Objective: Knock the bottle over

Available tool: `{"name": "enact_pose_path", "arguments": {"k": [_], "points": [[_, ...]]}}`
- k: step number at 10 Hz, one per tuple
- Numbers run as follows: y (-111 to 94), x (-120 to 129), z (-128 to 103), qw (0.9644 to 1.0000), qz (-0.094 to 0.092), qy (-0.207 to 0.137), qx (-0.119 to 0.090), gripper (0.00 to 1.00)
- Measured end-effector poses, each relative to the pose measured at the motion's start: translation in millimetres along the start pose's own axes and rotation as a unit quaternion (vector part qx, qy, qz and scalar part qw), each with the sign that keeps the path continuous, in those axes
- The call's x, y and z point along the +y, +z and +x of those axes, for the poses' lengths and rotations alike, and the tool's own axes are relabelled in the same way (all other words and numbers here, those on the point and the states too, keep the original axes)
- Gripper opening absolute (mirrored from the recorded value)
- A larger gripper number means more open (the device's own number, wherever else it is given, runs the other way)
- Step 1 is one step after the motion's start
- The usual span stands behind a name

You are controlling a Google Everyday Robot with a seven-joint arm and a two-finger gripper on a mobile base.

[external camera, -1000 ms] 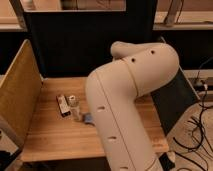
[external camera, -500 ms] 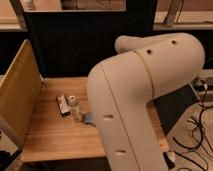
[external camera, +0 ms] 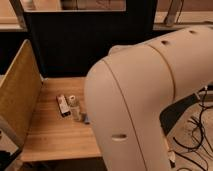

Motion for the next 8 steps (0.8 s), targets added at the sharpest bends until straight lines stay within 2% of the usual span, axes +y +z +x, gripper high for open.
{"name": "enact_pose_path", "arguments": {"k": [2, 4, 8], "points": [[9, 31, -5, 0.9994, 0.015, -0.026, 0.018, 0.0], [17, 59, -13, 0.9989, 0.015, -0.037, 0.024, 0.0], [18, 58, -12, 0.9986, 0.019, -0.04, 0.028, 0.0]]}}
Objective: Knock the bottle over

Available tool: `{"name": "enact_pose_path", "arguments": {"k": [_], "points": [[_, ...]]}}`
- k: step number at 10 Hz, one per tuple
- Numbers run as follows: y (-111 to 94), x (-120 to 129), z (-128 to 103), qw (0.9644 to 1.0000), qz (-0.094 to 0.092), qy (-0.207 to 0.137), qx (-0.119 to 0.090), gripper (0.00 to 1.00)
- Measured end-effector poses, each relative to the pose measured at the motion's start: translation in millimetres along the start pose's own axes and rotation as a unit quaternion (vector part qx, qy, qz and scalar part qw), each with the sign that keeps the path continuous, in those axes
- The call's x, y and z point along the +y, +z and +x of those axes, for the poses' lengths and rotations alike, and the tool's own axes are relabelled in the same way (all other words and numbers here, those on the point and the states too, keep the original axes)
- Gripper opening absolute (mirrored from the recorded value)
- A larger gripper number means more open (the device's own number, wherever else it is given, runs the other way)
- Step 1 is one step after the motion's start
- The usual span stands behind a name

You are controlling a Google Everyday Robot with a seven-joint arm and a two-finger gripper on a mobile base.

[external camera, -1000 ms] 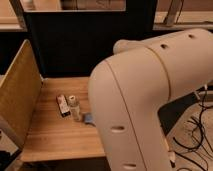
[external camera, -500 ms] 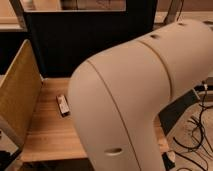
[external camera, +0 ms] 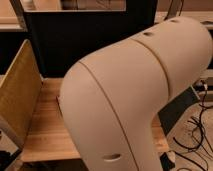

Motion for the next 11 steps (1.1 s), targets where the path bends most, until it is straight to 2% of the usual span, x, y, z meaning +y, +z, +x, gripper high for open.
{"name": "enact_pose_path", "arguments": {"k": [2, 4, 6, 9, 11], "points": [[9, 6, -11, 0.9996, -0.001, -0.026, 0.015, 0.0], [20, 29, -32, 0.9982, -0.015, -0.055, 0.017, 0.0], [25, 52, -48, 0.9967, -0.033, -0.073, 0.01, 0.0], [23, 81, -56, 0.9946, -0.058, -0.086, -0.008, 0.0], [24, 111, -57, 0.9902, -0.084, -0.11, -0.015, 0.0]]}}
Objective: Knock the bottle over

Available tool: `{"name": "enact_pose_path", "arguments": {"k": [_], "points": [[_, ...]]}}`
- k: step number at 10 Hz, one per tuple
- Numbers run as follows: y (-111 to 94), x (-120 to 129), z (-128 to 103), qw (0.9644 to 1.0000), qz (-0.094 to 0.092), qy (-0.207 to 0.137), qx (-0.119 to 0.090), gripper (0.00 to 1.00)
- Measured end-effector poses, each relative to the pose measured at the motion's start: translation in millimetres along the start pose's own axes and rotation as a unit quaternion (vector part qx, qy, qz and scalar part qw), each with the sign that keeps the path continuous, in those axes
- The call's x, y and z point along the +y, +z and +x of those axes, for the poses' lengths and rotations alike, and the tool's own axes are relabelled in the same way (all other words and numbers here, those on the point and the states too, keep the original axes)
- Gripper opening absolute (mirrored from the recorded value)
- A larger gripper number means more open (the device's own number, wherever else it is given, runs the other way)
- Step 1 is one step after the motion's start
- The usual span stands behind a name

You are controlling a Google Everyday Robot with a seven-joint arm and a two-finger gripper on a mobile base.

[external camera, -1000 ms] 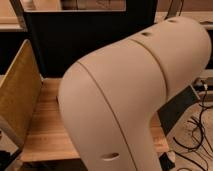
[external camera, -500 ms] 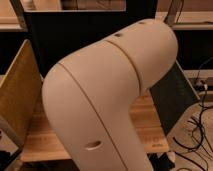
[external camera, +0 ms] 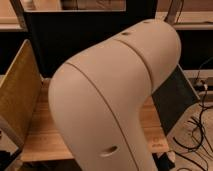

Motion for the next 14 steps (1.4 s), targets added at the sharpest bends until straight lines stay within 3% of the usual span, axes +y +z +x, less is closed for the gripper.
{"name": "enact_pose_path", "arguments": {"k": [4, 6, 10, 14], "points": [[1, 3, -1, 1.0, -0.002, -0.003, -0.001, 0.0], [5, 8, -1, 0.9998, -0.009, -0.014, 0.01, 0.0], [28, 45, -18, 0.9956, -0.054, -0.065, 0.041, 0.0], [46, 41, -48, 0.9918, -0.079, -0.092, 0.041, 0.0]]}}
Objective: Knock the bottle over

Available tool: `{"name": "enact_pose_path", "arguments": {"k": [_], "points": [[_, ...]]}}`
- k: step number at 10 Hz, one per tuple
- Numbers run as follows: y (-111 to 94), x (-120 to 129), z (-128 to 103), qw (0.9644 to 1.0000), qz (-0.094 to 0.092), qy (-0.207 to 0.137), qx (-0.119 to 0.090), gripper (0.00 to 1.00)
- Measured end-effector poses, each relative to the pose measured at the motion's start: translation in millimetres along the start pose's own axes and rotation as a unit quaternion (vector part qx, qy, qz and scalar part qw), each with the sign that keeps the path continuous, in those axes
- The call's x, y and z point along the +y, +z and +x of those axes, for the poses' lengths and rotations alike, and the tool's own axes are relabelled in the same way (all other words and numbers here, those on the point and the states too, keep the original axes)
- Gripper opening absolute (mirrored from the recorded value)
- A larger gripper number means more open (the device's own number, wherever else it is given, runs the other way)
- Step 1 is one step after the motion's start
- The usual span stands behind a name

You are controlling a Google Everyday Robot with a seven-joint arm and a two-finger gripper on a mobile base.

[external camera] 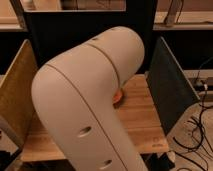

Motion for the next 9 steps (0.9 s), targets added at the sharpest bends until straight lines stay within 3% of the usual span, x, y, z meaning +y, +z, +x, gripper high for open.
{"name": "enact_pose_path", "arguments": {"k": [2, 4, 6, 7, 8, 9], "points": [[2, -19, -17, 0.9999, 0.001, -0.012, -0.008, 0.0], [-9, -46, -29, 0.9994, 0.018, -0.016, -0.026, 0.0], [-39, -82, -20, 0.9969, 0.07, 0.009, -0.034, 0.0], [-53, -94, -5, 0.9946, 0.093, 0.033, -0.032, 0.0], [-71, -108, 18, 0.9899, 0.119, 0.069, -0.035, 0.0], [-93, -120, 48, 0.9816, 0.146, 0.114, -0.045, 0.0]]}}
